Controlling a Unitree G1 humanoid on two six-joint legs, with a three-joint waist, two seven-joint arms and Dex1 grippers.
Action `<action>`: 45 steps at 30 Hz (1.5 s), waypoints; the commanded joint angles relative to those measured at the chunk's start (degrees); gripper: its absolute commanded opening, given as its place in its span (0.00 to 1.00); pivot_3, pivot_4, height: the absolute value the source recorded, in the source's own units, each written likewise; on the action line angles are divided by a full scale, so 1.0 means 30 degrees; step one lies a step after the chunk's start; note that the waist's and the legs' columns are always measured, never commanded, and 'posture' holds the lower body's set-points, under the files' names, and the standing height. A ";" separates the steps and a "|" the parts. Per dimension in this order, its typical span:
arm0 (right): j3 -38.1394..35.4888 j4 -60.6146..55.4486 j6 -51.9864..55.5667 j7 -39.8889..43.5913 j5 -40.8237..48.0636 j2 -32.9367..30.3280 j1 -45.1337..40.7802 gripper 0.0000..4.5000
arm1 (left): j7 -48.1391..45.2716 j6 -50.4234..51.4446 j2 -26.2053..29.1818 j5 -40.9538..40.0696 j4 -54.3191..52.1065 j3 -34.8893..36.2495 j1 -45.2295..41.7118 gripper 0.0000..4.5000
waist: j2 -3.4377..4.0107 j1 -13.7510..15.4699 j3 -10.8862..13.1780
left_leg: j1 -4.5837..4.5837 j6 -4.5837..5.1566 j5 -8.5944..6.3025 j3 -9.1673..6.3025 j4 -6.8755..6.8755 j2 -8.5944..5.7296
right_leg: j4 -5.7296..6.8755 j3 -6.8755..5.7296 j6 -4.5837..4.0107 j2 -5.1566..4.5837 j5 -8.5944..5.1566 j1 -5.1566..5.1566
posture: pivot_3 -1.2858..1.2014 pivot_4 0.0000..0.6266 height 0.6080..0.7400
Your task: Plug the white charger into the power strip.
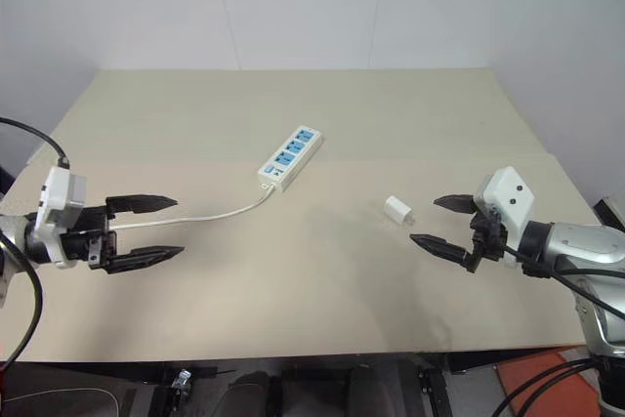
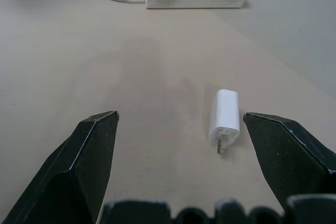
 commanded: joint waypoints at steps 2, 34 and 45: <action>-0.0812 -0.0442 -0.0137 -0.0051 0.0253 -0.0358 -0.0248 1.00 | 0.0217 0.0058 -0.0051 -0.0518 -0.0601 0.0090 -0.0303 1.00 | 0.0000 0.0001 0.0000 | 0.0003 0.0000 0.0000 0.0001 0.0000 0.0000 | 0.0003 0.0002 0.0001 0.0000 0.0000 0.0001 | 0.52 0.24 1.00; -0.0656 -0.2360 0.0366 -0.1080 0.0996 0.0276 -0.0851 1.00 | 1.5433 0.8718 -1.0925 0.8887 1.1412 -1.0001 -1.2906 0.59 | -0.0038 0.0388 0.0016 | 0.0039 0.0005 0.0001 -0.0062 0.0037 -0.0057 | 0.0044 0.0016 0.0018 0.0004 0.0008 0.0072 | 0.52 0.24 1.00; -0.0422 -0.2490 0.0384 -0.1210 0.1263 0.0263 -0.0586 1.00 | 0.8701 0.6255 -0.7389 0.7055 0.4198 -1.0314 -0.8594 0.01 | -0.0029 0.0040 0.0012 | 0.0023 0.0004 0.0001 -0.0046 0.0028 -0.0049 | 0.0049 0.0040 0.0019 0.0007 0.0007 0.0030 | 0.52 0.24 1.00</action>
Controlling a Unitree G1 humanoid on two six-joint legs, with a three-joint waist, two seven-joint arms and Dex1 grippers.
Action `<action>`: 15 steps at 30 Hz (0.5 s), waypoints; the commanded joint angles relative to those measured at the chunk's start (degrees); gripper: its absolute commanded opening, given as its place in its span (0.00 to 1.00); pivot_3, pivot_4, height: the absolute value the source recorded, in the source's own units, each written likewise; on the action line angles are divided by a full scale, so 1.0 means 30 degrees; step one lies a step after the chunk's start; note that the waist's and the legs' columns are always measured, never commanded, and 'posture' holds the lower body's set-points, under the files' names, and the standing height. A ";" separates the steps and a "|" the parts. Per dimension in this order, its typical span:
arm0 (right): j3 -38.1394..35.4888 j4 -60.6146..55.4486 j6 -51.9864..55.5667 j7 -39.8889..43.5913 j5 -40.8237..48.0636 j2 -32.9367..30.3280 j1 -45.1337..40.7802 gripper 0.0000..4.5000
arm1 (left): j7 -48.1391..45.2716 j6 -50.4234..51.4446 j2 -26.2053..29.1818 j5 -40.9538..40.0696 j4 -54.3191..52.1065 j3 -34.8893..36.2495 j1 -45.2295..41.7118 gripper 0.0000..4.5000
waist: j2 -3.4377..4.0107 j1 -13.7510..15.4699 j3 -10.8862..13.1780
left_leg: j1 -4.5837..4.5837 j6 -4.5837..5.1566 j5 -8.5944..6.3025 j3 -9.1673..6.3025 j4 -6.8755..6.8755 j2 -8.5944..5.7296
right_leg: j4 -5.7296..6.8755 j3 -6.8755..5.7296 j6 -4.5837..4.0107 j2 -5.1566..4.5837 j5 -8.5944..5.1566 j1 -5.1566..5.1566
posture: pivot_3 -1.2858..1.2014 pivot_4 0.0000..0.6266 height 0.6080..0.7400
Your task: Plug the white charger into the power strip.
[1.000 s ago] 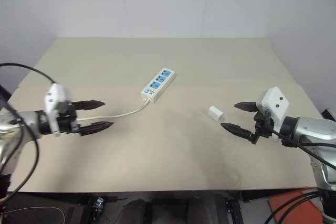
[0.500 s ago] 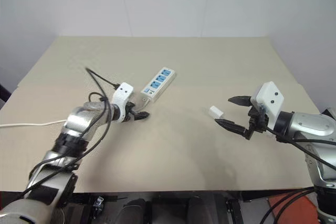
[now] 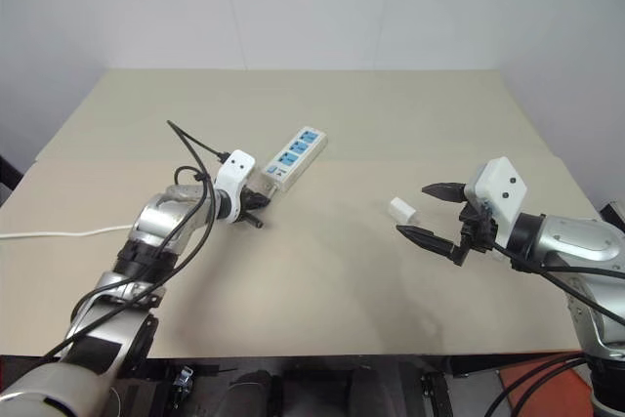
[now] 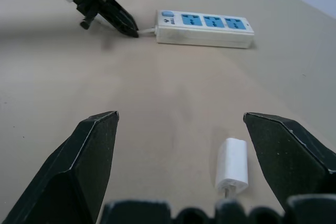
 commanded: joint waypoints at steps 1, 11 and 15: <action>-0.0622 -0.0521 0.0066 0.0003 0.0451 -0.0135 -0.0045 1.00 | -0.4839 -0.2536 0.2477 -0.1540 -0.4339 -0.0244 0.2787 0.01 | 0.0002 -0.0258 0.0000 | 0.0003 -0.0001 0.0000 0.0011 -0.0011 0.0010 | 0.0005 0.0012 -0.0004 0.0003 -0.0001 -0.0008 | 0.52 0.24 1.00; -0.0140 -0.0476 0.0057 -0.0224 0.0396 0.0225 -0.0053 1.00 | -0.6121 -0.6438 0.7143 -0.1360 -0.8124 0.2639 0.8960 0.25 | -0.0001 -0.0016 0.0003 | 0.0017 -0.0002 -0.0001 0.0019 -0.0002 0.0018 | 0.0019 -0.0004 -0.0006 -0.0014 -0.0008 0.0000 | 0.52 0.24 1.00; -0.0062 -0.0506 0.0095 -0.0235 0.0489 0.0291 -0.0068 1.00 | -0.6998 -0.7526 0.6843 -0.3327 -0.8981 0.4530 1.0395 0.51 | -0.0002 0.0015 0.0003 | -0.0005 0.0005 -0.0005 0.0030 -0.0004 0.0025 | 0.0000 -0.0005 -0.0007 -0.0012 -0.0008 -0.0014 | 0.52 0.24 1.00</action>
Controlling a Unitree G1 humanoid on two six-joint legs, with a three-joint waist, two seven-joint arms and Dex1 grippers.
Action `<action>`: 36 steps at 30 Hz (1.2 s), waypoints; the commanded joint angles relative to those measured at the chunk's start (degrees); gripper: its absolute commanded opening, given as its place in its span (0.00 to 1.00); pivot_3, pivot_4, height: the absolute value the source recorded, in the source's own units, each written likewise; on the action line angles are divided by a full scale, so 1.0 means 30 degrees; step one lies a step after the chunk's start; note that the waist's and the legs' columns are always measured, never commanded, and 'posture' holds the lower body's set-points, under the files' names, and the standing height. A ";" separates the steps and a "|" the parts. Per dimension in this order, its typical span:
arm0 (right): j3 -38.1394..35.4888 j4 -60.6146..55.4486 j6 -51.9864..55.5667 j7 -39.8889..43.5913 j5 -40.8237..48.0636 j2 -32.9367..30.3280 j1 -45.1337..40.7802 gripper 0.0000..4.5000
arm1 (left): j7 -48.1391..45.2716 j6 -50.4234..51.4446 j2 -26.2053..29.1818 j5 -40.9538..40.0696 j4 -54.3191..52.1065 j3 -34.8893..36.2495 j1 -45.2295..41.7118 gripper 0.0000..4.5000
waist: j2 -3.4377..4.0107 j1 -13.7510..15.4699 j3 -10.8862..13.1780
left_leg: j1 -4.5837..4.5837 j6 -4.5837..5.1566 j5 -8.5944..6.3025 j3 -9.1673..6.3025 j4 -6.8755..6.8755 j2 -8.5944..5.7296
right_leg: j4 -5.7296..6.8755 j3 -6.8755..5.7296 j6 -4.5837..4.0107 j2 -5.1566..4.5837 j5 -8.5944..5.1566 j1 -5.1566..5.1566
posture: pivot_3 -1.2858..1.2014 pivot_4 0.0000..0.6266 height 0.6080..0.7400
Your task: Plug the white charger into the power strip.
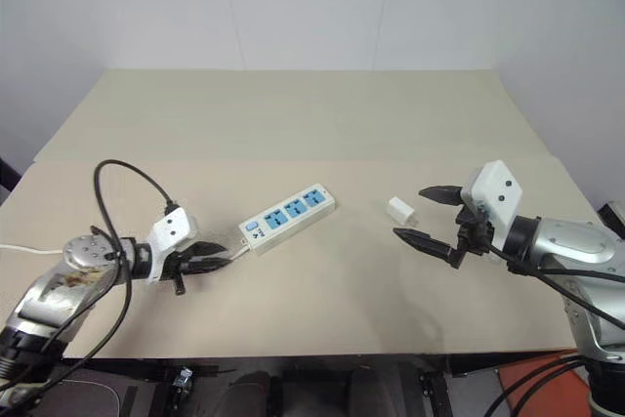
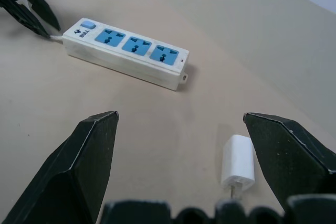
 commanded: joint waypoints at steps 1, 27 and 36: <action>-0.0325 -0.0436 0.0050 -0.0110 0.0363 0.0039 -0.0146 1.00 | -0.0767 -0.0896 -0.0218 -0.1974 -0.1429 0.2009 0.0832 0.58 | 0.0000 0.0013 0.0000 | -0.0010 0.0000 0.0000 0.0001 0.0000 0.0003 | -0.0001 -0.0002 -0.0001 0.0000 0.0001 -0.0010 | 0.52 0.24 1.00; -0.0502 -0.1278 0.0498 -0.1178 0.1116 0.0355 -0.0302 1.00 | 0.1887 -1.0174 -0.7914 0.2013 1.0258 -0.0705 -0.3095 1.00 | 0.0019 0.0264 -0.0036 | 0.0025 0.0003 -0.0001 -0.0013 0.0017 -0.0015 | 0.0009 -0.0008 0.0004 0.0000 0.0009 0.0051 | 0.52 0.24 1.00; -0.0432 -0.1236 0.0531 -0.1132 0.1273 0.0049 -0.0849 1.00 | 0.0841 -0.8256 -0.8506 0.1389 1.0722 -0.1067 -0.3108 0.73 | 0.0108 0.0202 -0.0131 | 0.0291 0.0012 -0.0012 -0.0017 0.0010 -0.0012 | -0.0022 -0.0019 0.0146 -0.0001 -0.0087 0.0323 | 0.52 0.24 1.00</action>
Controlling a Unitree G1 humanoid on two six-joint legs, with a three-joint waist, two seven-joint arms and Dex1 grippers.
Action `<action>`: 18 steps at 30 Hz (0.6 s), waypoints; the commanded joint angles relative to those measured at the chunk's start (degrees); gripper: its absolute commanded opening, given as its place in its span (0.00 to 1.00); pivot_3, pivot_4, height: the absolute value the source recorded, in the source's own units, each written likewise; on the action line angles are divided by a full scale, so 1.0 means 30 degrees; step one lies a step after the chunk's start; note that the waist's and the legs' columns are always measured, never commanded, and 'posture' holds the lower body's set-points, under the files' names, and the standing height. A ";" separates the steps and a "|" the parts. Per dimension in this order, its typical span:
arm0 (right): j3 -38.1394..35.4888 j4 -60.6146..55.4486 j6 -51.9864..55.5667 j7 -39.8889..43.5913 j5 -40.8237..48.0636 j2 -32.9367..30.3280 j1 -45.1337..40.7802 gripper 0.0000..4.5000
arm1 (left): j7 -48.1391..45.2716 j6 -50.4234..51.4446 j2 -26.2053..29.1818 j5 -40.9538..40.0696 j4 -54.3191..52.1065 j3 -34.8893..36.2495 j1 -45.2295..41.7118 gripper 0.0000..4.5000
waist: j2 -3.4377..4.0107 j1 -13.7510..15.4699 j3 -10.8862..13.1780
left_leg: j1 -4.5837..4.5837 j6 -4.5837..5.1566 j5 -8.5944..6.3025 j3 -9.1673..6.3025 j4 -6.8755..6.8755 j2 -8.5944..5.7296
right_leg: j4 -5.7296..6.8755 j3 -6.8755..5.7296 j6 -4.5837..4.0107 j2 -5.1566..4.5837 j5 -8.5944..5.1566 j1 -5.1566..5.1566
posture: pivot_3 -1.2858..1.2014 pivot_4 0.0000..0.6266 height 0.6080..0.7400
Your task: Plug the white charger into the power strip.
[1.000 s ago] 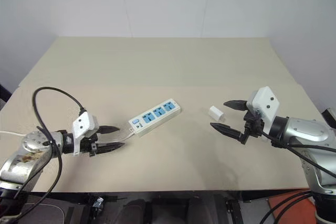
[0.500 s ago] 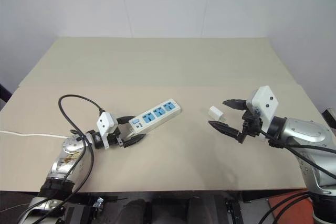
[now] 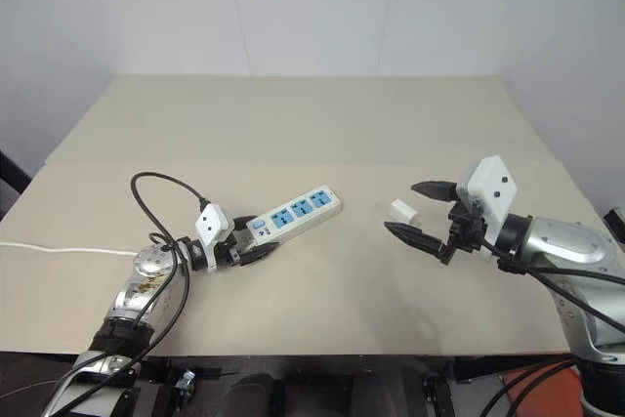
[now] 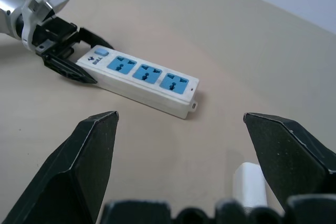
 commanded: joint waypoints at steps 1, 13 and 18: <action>-0.0504 -0.0471 0.0035 0.0067 0.0254 -0.0400 -0.0678 1.00 | -0.0988 0.0473 -0.0425 -0.0305 0.0806 -0.0632 0.0136 0.73 | 0.0005 0.0005 -0.0003 | 0.0000 -0.0001 -0.0001 0.0003 0.0000 -0.0001 | -0.0002 0.0002 0.0002 -0.0004 -0.0001 0.0002 | 0.52 0.24 1.00; 0.1135 0.1694 -0.0487 0.1661 -0.0619 -0.0936 -0.2893 1.00 | -0.8102 -0.2809 0.0821 -0.0749 -0.0005 -0.2401 -0.2068 0.73 | -0.0017 0.0012 0.0012 | -0.0149 0.0000 -0.0006 -0.0015 0.0004 -0.0006 | -0.0126 -0.0018 -0.0132 -0.0003 0.0086 -0.0045 | 0.52 0.24 1.00; 0.2801 0.3267 0.0729 0.1195 -0.1459 -0.0607 -0.4935 1.00 | -0.8836 -0.3390 0.0972 -0.0498 0.1164 -0.2556 -0.2629 0.73 | -0.0017 -0.0054 0.0013 | -0.0287 0.0002 -0.0005 -0.0031 0.0013 -0.0011 | -0.0133 -0.0006 -0.0127 0.0009 0.0101 -0.0161 | 0.52 0.24 1.00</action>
